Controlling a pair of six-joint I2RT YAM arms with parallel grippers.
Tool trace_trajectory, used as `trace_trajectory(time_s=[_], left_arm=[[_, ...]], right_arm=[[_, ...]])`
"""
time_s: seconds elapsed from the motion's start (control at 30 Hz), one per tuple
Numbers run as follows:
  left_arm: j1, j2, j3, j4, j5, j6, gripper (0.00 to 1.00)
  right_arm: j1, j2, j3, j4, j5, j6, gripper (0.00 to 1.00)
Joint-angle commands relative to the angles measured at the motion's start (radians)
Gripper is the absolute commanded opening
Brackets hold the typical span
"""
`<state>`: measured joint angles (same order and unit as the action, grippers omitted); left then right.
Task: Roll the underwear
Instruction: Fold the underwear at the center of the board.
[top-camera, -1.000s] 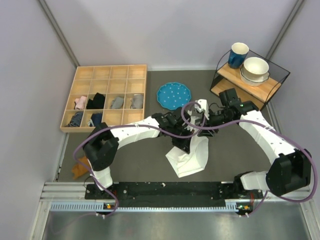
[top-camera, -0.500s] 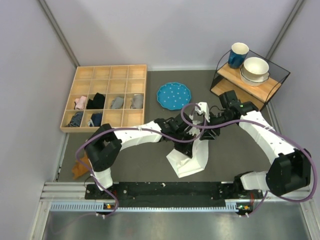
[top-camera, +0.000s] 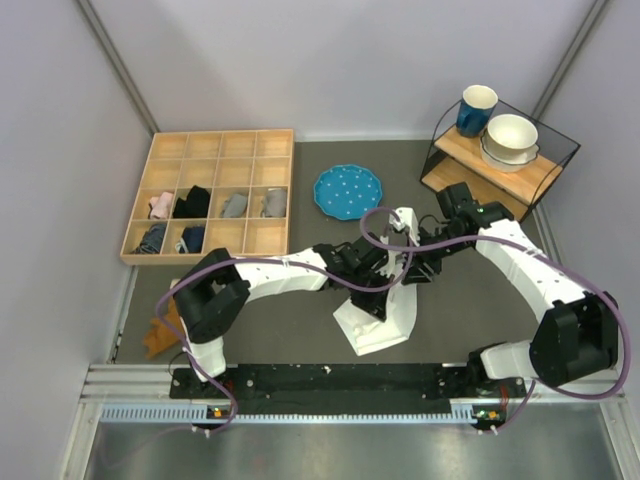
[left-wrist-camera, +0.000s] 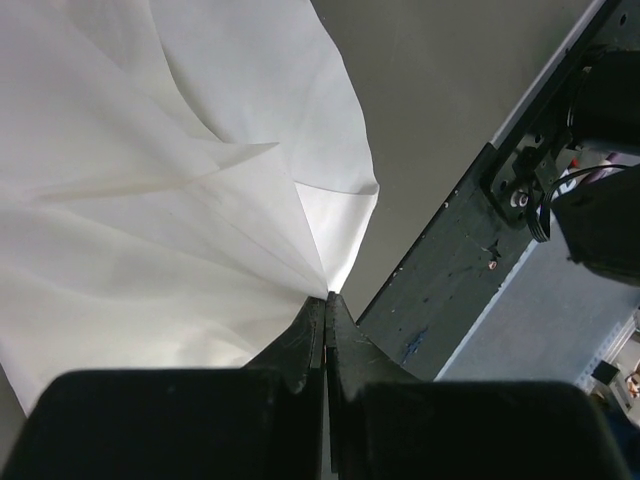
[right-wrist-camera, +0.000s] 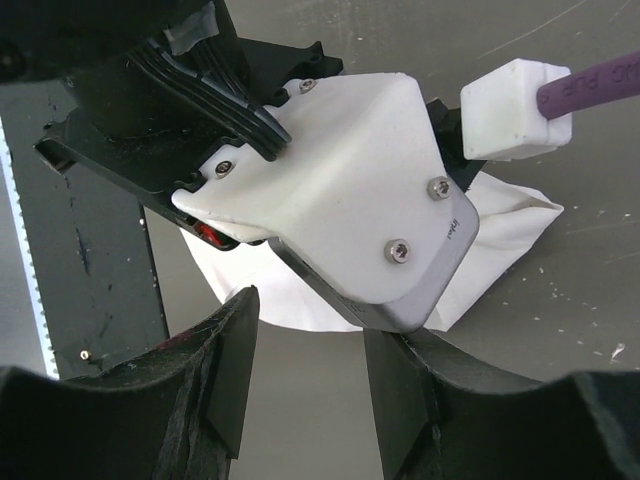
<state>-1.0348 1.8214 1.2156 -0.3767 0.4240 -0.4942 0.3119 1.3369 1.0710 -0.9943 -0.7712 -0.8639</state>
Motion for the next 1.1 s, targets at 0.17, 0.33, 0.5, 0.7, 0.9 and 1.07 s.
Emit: trace_trajectory(time_s=[0.17, 0.33, 0.5, 0.7, 0.9, 1.07], left_arm=[[-0.117, 0.012, -0.045, -0.028, 0.071, 0.071, 0.0], [-0.123, 0.018, -0.059, -0.013, 0.073, 0.063, 0.0], [-0.122, 0.045, -0.054, 0.004, 0.059, 0.056, 0.01], [-0.122, 0.03, -0.056, 0.01, 0.039, 0.049, 0.16], [-0.117, -0.057, -0.093, 0.021, 0.001, 0.045, 0.45], [-0.087, -0.16, -0.132, 0.035, -0.036, 0.043, 0.53]], right_arm=[[0.016, -0.001, 0.043, 0.164, -0.163, -0.035, 0.47], [0.016, 0.002, 0.043, 0.158, -0.165, -0.04, 0.47], [0.016, 0.005, 0.044, 0.152, -0.162, -0.044, 0.47], [0.015, 0.004, 0.05, 0.135, -0.152, -0.049, 0.47], [-0.014, -0.048, 0.056, 0.076, -0.138, -0.056, 0.47], [-0.062, -0.113, 0.032, 0.048, -0.14, -0.061, 0.47]])
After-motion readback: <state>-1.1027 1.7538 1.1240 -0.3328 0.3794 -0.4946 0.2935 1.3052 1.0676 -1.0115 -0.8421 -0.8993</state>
